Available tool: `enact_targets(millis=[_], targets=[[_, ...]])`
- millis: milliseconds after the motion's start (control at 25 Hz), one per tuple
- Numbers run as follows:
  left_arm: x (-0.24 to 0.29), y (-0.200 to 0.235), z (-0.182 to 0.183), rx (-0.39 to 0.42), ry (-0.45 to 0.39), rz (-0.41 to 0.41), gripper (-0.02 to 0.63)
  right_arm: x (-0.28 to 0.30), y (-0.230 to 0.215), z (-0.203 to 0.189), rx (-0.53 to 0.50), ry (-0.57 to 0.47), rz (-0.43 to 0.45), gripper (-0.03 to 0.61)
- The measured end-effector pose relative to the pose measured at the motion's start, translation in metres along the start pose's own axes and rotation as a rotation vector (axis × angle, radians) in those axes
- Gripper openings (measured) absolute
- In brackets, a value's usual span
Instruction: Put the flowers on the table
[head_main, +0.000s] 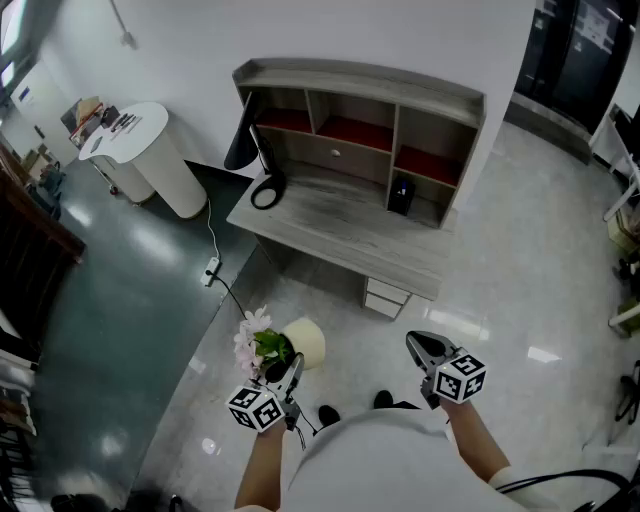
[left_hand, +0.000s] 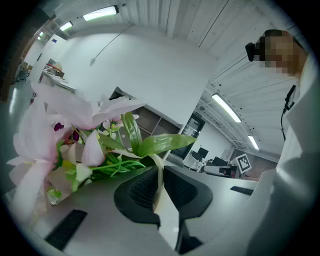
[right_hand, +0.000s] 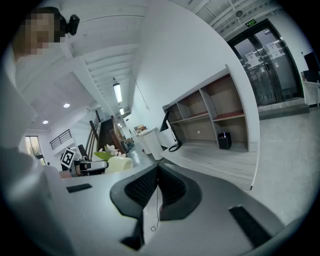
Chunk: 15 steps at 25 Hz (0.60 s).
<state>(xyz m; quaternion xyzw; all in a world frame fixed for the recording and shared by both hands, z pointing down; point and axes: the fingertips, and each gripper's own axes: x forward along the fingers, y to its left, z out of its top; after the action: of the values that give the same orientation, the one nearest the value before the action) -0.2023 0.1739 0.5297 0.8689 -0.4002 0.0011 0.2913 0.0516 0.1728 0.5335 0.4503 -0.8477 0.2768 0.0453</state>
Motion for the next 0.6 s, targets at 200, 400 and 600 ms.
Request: enact_targets(millis=[200,400,600], targets=[[-0.001,-0.004,-0.004,-0.002,0.004,0.000,0.048,-0.003,0.000,-0.004,-0.004,0.008,0.005,0.018],[-0.001,-0.010,-0.009,-0.005,0.005,0.003,0.049,-0.007,-0.003,-0.004,-0.003,0.011,0.010,0.018],[-0.002,-0.016,-0.012,-0.007,0.002,0.007,0.048,-0.010,-0.004,-0.005,-0.006,0.009,0.021,0.018]])
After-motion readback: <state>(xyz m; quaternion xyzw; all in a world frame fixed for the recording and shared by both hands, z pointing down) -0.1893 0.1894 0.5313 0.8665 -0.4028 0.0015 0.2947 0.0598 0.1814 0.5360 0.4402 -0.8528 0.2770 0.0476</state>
